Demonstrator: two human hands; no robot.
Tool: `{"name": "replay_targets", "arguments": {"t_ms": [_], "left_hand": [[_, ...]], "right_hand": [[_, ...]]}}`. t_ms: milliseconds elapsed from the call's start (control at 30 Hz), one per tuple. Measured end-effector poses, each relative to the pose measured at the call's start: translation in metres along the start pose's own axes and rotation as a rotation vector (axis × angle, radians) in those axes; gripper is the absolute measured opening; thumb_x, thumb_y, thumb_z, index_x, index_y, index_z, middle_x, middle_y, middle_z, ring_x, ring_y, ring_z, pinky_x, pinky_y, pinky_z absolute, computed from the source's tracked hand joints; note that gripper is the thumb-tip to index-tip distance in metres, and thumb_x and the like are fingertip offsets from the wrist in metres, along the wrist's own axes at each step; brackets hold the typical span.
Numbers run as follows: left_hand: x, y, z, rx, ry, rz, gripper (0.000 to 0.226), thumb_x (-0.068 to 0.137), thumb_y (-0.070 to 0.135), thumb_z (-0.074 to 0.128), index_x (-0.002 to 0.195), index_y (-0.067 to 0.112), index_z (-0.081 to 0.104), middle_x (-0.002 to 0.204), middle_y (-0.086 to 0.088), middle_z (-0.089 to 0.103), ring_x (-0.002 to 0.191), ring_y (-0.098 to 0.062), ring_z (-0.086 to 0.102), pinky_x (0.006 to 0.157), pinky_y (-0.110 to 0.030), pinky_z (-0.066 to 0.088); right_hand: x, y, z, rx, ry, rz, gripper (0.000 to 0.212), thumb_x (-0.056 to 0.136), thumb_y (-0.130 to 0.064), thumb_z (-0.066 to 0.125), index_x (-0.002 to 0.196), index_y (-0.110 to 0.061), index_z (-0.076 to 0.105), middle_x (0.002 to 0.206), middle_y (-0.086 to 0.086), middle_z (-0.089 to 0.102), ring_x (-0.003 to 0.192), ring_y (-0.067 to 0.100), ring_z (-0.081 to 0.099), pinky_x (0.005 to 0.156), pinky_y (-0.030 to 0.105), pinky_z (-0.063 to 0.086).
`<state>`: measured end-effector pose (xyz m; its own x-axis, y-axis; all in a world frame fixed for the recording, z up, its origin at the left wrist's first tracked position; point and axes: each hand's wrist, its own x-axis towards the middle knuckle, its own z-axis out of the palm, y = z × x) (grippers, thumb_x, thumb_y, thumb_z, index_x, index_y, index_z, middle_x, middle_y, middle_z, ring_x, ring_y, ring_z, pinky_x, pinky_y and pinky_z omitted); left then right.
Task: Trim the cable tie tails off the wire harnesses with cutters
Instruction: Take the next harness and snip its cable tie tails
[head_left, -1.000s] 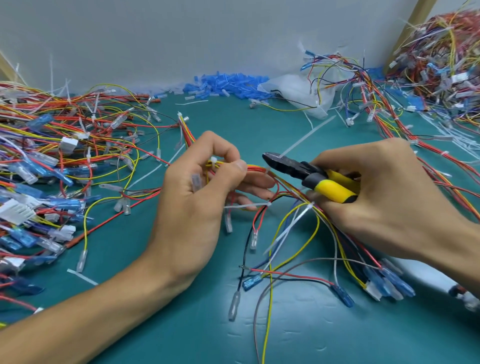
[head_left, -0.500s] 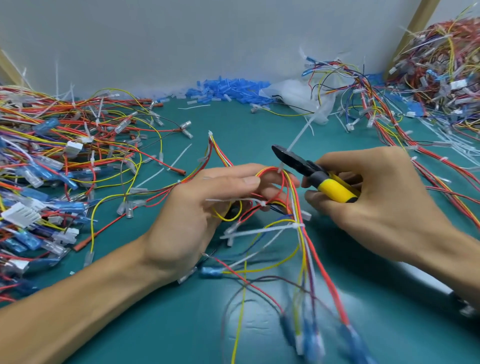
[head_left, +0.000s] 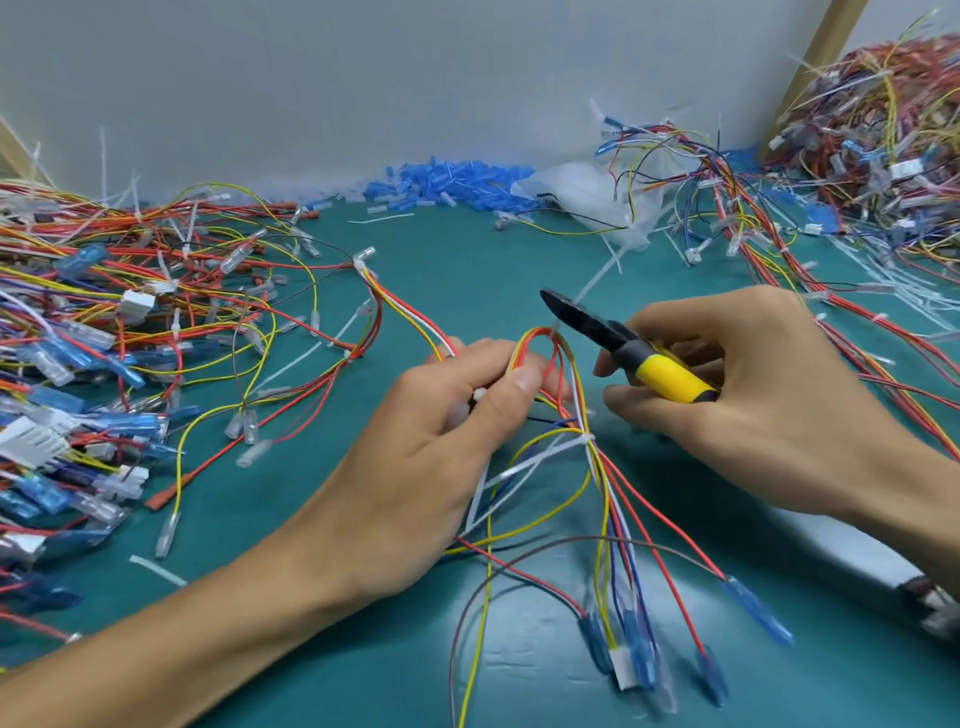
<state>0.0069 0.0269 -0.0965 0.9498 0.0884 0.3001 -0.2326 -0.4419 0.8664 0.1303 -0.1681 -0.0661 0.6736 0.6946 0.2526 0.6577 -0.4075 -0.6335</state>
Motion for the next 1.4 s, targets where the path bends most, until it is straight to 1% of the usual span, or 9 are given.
{"name": "replay_targets", "arguments": {"t_ms": [233, 333, 533, 633, 767, 833, 933, 1033, 1400], "left_hand": [[-0.001, 0.004, 0.000, 0.119, 0.000, 0.040, 0.031, 0.110, 0.031, 0.042, 0.108, 0.016, 0.069, 0.087, 0.018, 0.054, 0.089, -0.010, 0.050, 0.105, -0.019, 0.031], [-0.001, 0.005, 0.001, 0.099, -0.028, 0.039, 0.030, 0.110, 0.031, 0.041, 0.104, 0.013, 0.065, 0.082, 0.014, 0.045, 0.083, -0.012, 0.042, 0.101, -0.035, 0.036], [-0.002, 0.008, 0.000, 0.047, -0.039, 0.063, 0.025, 0.110, 0.029, 0.042, 0.100, 0.029, 0.065, 0.082, 0.020, 0.047, 0.083, -0.006, 0.044, 0.082, -0.019, 0.032], [-0.002, 0.008, -0.001, -0.011, -0.054, 0.067, 0.026, 0.110, 0.026, 0.043, 0.099, 0.035, 0.064, 0.083, 0.023, 0.049, 0.082, -0.004, 0.045, 0.078, -0.016, 0.033], [-0.002, 0.004, -0.002, -0.091, -0.081, 0.054, 0.031, 0.109, 0.028, 0.044, 0.116, 0.013, 0.069, 0.089, -0.004, 0.056, 0.082, -0.019, 0.047, 0.075, -0.027, 0.036], [-0.002, 0.004, -0.003, -0.123, -0.088, 0.044, 0.032, 0.108, 0.029, 0.044, 0.118, 0.011, 0.068, 0.089, -0.016, 0.051, 0.081, -0.028, 0.043, 0.072, -0.033, 0.037], [-0.002, 0.004, -0.003, -0.166, -0.060, 0.072, 0.028, 0.108, 0.026, 0.045, 0.111, 0.015, 0.071, 0.078, -0.001, 0.043, 0.074, -0.011, 0.038, 0.067, -0.019, 0.033], [-0.001, 0.005, -0.002, -0.182, -0.024, 0.124, 0.025, 0.108, 0.016, 0.043, 0.107, 0.016, 0.068, 0.078, 0.024, 0.052, 0.074, 0.005, 0.048, 0.071, -0.006, 0.036], [-0.001, 0.004, -0.001, -0.170, -0.043, 0.120, 0.028, 0.107, 0.011, 0.041, 0.113, 0.011, 0.068, 0.087, 0.034, 0.061, 0.086, 0.012, 0.059, 0.079, 0.000, 0.038]], "right_hand": [[0.003, 0.003, -0.010, -0.222, -0.007, -0.166, 0.012, 0.083, -0.021, 0.080, 0.084, -0.024, 0.069, 0.071, -0.003, 0.061, 0.068, 0.026, 0.056, 0.065, 0.041, 0.045], [0.003, 0.004, -0.008, -0.203, -0.014, -0.181, 0.016, 0.083, -0.010, 0.080, 0.082, -0.019, 0.067, 0.071, 0.000, 0.060, 0.068, 0.028, 0.053, 0.063, 0.040, 0.043], [0.001, 0.002, -0.009, -0.162, -0.059, -0.143, 0.014, 0.087, -0.012, 0.073, 0.077, -0.011, 0.064, 0.060, 0.010, 0.042, 0.058, 0.018, 0.026, 0.050, 0.036, 0.028], [-0.001, 0.002, -0.012, -0.132, -0.094, -0.106, 0.012, 0.087, -0.011, 0.073, 0.077, -0.009, 0.066, 0.061, 0.015, 0.044, 0.059, 0.025, 0.028, 0.049, 0.040, 0.027], [-0.001, 0.002, -0.011, -0.130, -0.081, -0.148, 0.018, 0.089, -0.013, 0.074, 0.075, -0.007, 0.063, 0.060, 0.013, 0.039, 0.058, 0.017, 0.024, 0.050, 0.039, 0.026], [0.000, 0.002, -0.011, -0.154, -0.081, -0.188, 0.016, 0.089, -0.016, 0.076, 0.080, -0.011, 0.065, 0.063, 0.008, 0.047, 0.059, 0.023, 0.037, 0.054, 0.041, 0.037], [0.001, 0.002, -0.009, -0.150, -0.084, -0.211, 0.012, 0.091, -0.022, 0.075, 0.091, -0.013, 0.068, 0.079, 0.004, 0.061, 0.075, 0.028, 0.056, 0.068, 0.046, 0.046], [0.001, 0.001, -0.009, -0.135, -0.071, -0.215, 0.011, 0.089, -0.026, 0.072, 0.087, -0.017, 0.065, 0.077, 0.001, 0.058, 0.073, 0.025, 0.053, 0.067, 0.042, 0.044], [-0.003, -0.004, -0.010, -0.077, -0.090, -0.100, 0.025, 0.080, -0.031, 0.068, 0.078, -0.006, 0.067, 0.060, 0.014, 0.042, 0.056, 0.012, 0.024, 0.049, 0.038, 0.028]]}}
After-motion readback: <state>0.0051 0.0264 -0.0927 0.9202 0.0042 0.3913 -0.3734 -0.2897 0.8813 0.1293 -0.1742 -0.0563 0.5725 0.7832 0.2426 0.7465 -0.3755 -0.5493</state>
